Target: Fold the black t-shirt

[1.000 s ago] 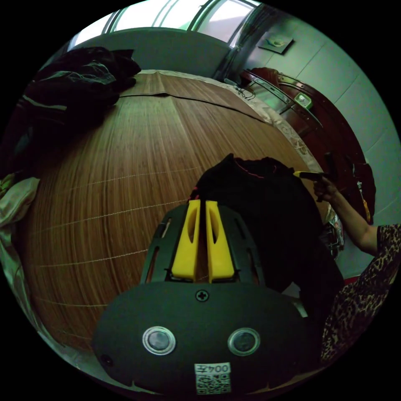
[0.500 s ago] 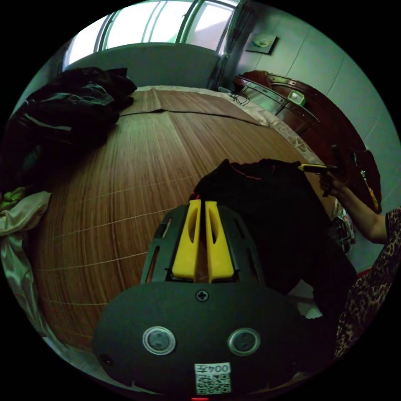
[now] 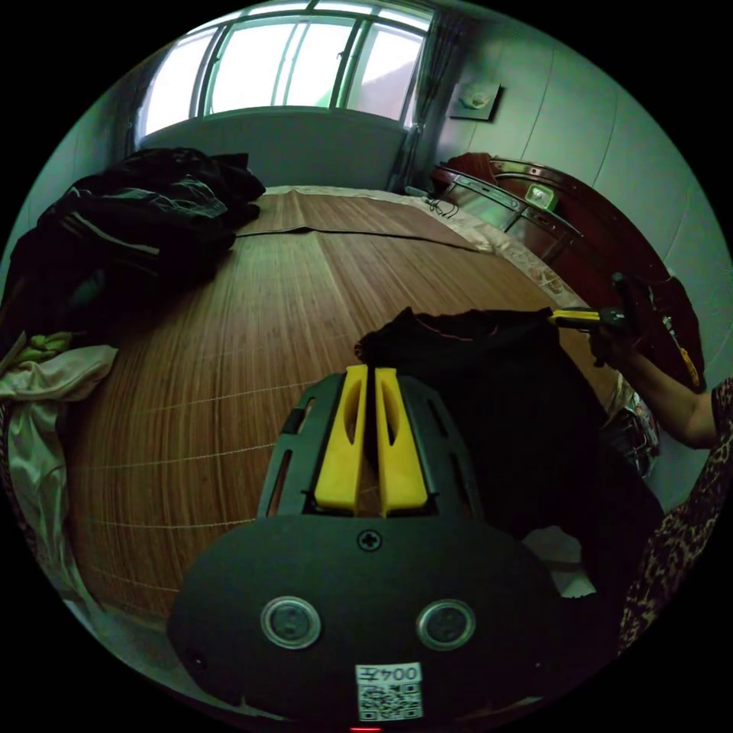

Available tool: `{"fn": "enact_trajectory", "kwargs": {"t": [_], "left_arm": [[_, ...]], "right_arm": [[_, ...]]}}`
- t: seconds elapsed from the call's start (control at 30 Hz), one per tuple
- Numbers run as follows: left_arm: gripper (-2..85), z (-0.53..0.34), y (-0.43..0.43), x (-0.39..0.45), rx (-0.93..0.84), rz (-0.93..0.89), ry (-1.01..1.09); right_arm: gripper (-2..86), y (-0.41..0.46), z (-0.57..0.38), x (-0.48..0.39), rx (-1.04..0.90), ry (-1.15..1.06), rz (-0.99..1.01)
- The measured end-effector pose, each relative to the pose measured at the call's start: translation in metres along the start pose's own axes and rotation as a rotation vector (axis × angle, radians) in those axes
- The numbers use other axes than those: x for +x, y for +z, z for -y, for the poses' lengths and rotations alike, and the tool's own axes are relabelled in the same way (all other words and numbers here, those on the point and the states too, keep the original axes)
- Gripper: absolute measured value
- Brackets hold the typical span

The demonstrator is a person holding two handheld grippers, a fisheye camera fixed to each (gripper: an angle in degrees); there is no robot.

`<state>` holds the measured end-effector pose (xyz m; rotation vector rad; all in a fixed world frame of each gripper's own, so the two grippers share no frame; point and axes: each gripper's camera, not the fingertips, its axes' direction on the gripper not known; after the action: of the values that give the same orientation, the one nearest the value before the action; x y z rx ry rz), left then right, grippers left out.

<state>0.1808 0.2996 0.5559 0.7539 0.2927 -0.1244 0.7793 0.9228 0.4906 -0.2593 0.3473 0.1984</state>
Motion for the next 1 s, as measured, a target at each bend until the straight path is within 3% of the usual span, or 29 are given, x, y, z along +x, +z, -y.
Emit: {"fn": "enact_trajectory", "kwargs": {"t": [0.13, 0.4, 0.67, 0.83, 1.0], "left_arm": [[1.7, -0.001, 0.004, 0.01, -0.024, 0.014, -0.01], [1.7, -0.003, -0.002, 0.042, -0.027, 0.05, 0.032], [1.8, -0.005, -0.017, 0.08, 0.002, 0.109, 0.09], [1.7, -0.008, -0.021, 0.099, -0.003, 0.149, 0.11], [1.7, -0.012, -0.022, 0.104, -0.003, 0.147, 0.085]], "right_arm": [[1.8, 0.022, 0.008, 0.001, -0.065, 0.042, 0.045], [8.3, 0.024, 0.0, -0.007, 0.003, 0.122, 0.137], [7.8, 0.032, 0.001, -0.025, -0.034, 0.148, 0.183], [3.0, 0.027, 0.004, -0.047, -0.02, 0.129, 0.096], [2.0, 0.021, -0.005, -0.094, 0.032, -0.038, -0.1]]}}
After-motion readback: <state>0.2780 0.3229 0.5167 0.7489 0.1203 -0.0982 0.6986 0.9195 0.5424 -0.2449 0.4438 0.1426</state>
